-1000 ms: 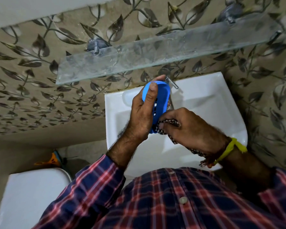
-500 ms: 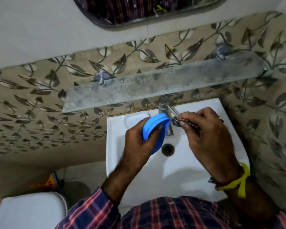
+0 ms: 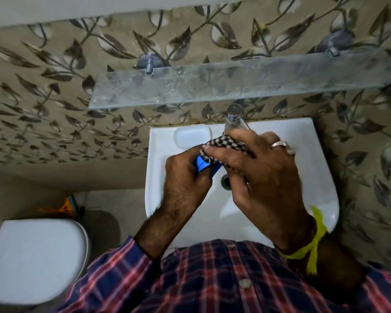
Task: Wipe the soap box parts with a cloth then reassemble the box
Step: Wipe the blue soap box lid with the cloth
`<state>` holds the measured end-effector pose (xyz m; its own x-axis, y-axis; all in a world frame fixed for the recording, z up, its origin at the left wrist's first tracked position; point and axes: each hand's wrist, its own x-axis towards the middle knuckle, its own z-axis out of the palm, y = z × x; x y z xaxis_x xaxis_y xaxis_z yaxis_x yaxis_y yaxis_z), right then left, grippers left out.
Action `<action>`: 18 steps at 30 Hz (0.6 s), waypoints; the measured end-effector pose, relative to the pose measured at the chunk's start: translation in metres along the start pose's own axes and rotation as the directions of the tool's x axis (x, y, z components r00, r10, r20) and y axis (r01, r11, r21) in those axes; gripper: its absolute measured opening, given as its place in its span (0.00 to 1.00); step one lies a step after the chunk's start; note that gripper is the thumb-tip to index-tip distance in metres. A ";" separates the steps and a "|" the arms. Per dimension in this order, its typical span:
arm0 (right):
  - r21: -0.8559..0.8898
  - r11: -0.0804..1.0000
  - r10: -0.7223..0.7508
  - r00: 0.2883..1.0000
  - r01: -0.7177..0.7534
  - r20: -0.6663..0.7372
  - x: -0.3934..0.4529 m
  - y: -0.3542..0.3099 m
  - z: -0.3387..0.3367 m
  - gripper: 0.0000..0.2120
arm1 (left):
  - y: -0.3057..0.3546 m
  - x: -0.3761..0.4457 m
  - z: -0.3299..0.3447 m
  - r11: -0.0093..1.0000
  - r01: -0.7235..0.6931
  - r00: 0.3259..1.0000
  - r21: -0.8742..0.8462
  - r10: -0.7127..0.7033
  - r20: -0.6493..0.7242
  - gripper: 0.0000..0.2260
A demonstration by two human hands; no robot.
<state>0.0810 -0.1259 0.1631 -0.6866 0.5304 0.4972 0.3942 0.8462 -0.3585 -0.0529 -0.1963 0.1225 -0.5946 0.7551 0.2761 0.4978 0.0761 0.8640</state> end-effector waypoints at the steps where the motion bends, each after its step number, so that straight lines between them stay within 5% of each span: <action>1: 0.012 1.000 0.003 1.000 -0.003 -0.009 0.000 0.002 0.000 0.20 | 0.000 -0.002 0.000 1.000 0.000 1.000 -0.017 0.000 0.000 0.06; 8: 0.063 0.998 -0.010 0.998 0.013 -0.058 -0.001 0.008 0.009 0.16 | -0.003 -0.002 -0.005 0.998 0.037 0.999 -0.056 -0.036 0.016 0.05; 12: 0.154 0.984 0.100 0.993 -0.089 -0.066 0.004 0.016 0.011 0.13 | -0.001 -0.003 -0.005 0.996 0.072 0.997 -0.052 -0.071 0.013 0.05; 18: 0.194 0.977 0.102 0.992 -0.087 -0.068 -0.003 0.012 0.011 0.15 | 0.000 -0.003 -0.015 0.997 -0.004 1.000 -0.082 0.006 0.021 0.11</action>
<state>0.0811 -0.1178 0.1485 -0.5998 0.6158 0.5110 0.3261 0.7712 -0.5467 -0.0599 -0.2082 0.1282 -0.5786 0.7688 0.2723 0.4469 0.0196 0.8944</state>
